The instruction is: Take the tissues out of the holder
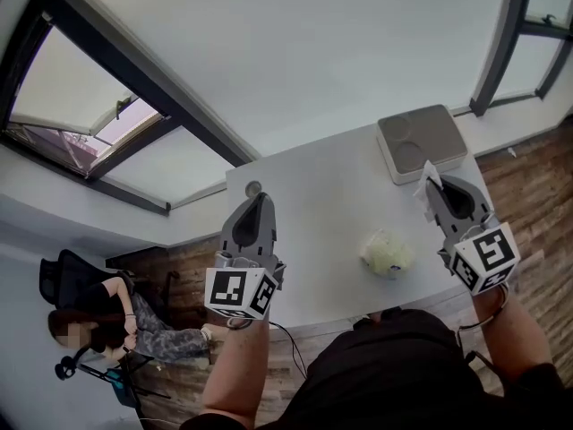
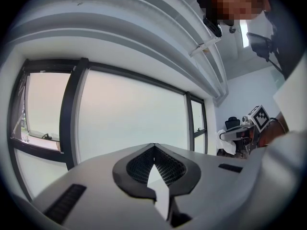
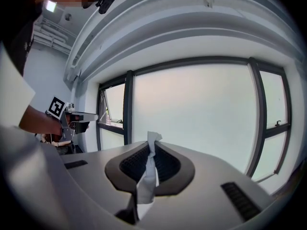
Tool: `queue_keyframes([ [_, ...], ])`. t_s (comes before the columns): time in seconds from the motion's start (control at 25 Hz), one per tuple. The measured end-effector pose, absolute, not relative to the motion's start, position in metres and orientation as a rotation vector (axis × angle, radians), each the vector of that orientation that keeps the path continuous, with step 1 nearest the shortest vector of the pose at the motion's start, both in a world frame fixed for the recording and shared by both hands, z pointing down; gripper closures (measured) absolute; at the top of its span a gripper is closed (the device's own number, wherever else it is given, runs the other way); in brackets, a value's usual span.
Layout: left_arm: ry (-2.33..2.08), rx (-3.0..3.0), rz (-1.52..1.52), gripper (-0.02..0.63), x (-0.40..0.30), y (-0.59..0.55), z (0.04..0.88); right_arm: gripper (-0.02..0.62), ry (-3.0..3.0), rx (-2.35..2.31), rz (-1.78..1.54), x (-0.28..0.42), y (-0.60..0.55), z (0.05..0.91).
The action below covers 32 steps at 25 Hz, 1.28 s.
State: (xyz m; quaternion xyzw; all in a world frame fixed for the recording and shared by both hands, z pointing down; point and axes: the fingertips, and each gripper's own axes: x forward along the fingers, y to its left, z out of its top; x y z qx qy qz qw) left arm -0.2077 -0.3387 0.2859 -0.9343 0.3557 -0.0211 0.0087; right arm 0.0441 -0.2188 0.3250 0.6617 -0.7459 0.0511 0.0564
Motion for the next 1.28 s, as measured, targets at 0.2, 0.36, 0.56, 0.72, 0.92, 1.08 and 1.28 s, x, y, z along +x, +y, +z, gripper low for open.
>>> queue_keyframes([
  [0.2, 1.114, -2.888, -0.032, 0.601, -0.208, -0.339, 0.261, 0.574, -2.281, 2.031, 0.101, 0.05, -0.221, 0.302],
  [0.36, 1.126, -2.872, -0.022, 0.601, -0.211, -0.338, 0.254, 0.578, -2.288, 2.035, 0.06, 0.054, -0.223, 0.29],
  [0.56, 1.142, -2.872, -0.032, 0.601, -0.212, -0.335, 0.256, 0.579, -2.288, 2.046, 0.061, 0.059, -0.221, 0.288],
  [0.72, 1.143, -2.874, -0.042, 0.601, -0.21, -0.332, 0.258, 0.579, -2.29, 2.043, 0.062, 0.061, -0.22, 0.289],
  [0.92, 1.135, -2.877, -0.044, 0.601, -0.206, -0.331, 0.26, 0.579, -2.291, 2.034, 0.058, 0.064, -0.219, 0.291],
  [1.08, 1.131, -2.882, -0.044, 0.601, -0.204, -0.333, 0.261, 0.58, -2.283, 2.045, 0.076, 0.066, -0.219, 0.292],
  [1.28, 1.121, -2.89, -0.042, 0.601, -0.199, -0.336, 0.262, 0.58, -2.286, 2.024, 0.046, 0.068, -0.223, 0.292],
])
